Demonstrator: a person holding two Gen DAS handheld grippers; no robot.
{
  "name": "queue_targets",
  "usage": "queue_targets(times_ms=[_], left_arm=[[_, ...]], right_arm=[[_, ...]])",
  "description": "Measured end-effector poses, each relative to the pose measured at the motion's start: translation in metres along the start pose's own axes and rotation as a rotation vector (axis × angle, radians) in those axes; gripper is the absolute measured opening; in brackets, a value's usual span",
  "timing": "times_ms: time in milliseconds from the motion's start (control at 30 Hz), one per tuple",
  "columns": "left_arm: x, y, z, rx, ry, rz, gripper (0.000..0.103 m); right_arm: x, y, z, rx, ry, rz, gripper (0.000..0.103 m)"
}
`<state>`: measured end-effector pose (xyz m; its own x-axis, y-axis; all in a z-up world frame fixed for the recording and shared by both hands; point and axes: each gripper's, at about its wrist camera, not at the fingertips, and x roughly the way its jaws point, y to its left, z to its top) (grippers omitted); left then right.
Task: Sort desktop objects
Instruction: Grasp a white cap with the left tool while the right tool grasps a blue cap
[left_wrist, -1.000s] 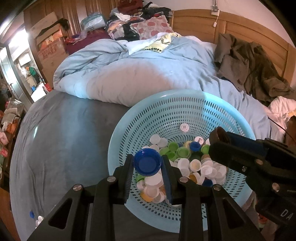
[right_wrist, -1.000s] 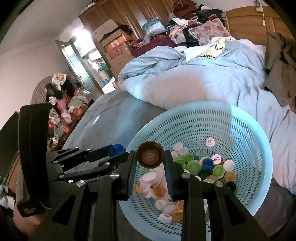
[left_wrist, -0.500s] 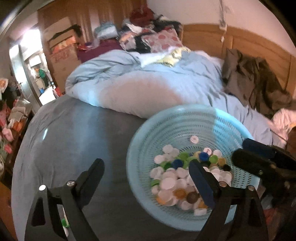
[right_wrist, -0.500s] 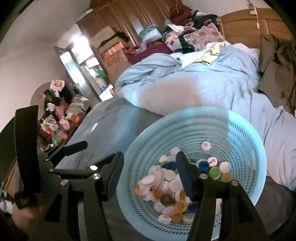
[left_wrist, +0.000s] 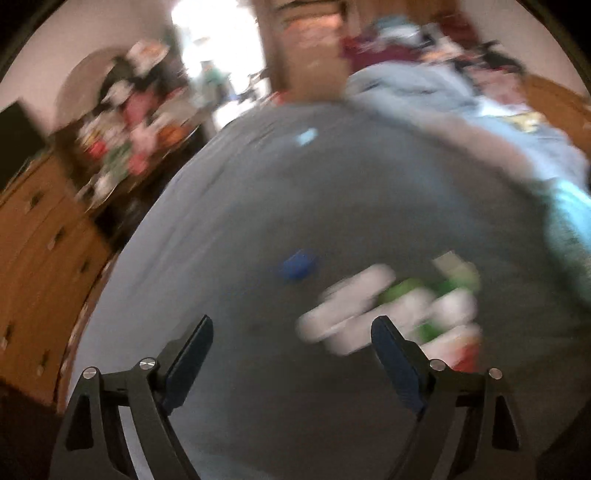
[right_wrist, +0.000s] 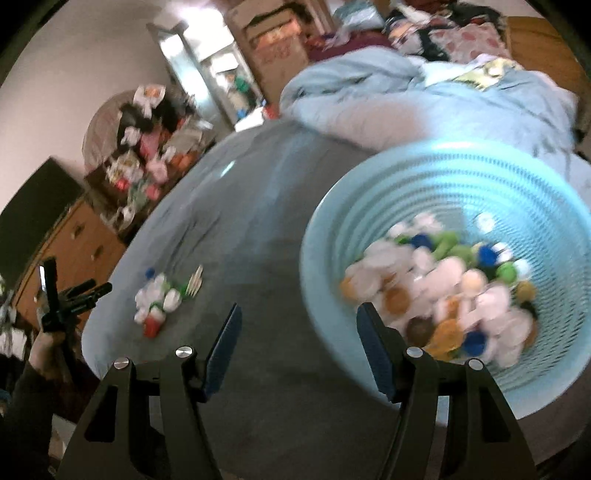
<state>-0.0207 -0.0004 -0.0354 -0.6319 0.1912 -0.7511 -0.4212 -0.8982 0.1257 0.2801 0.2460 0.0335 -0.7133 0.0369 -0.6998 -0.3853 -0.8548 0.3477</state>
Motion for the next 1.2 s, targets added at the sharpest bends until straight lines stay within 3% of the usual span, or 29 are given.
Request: queue_targets(times_ms=[133,333,600,833,900,933,967,1067,1200], left_arm=[[0.039,0.024,-0.022,-0.007,0.067,-0.011,0.085],[0.077,-0.002,-0.021,0.096,0.074,-0.072,0.078],[0.093,-0.004,-0.006,0.07,0.046,-0.15,0.078],[0.097,-0.006,0.002,0.048,0.038,-0.179,0.074],[0.099,-0.006,0.002,0.045,0.046,-0.205,0.058],[0.1,-0.006,0.003,0.044,0.047,-0.206,0.037],[0.099,-0.007,0.003,0.039,0.047,-0.208,0.031],[0.092,0.0,0.002,-0.003,0.024,-0.185,0.031],[0.076,0.033,-0.009,-0.155,-0.026,-0.101,0.031]], right_arm=[[0.019,0.035,-0.002,-0.06,0.037,0.017,0.059],[0.032,0.068,-0.004,-0.14,0.052,0.008,0.059],[0.049,0.081,-0.005,-0.143,0.085,-0.022,0.059],[0.071,0.108,-0.006,-0.187,0.121,0.016,0.059],[0.076,0.119,-0.006,-0.211,0.122,0.025,0.059],[0.08,0.125,-0.006,-0.229,0.128,0.029,0.059],[0.083,0.13,-0.006,-0.24,0.131,0.031,0.059],[0.095,0.151,-0.002,-0.277,0.138,0.058,0.059],[0.127,0.202,0.013,-0.398,0.128,0.115,0.059]])
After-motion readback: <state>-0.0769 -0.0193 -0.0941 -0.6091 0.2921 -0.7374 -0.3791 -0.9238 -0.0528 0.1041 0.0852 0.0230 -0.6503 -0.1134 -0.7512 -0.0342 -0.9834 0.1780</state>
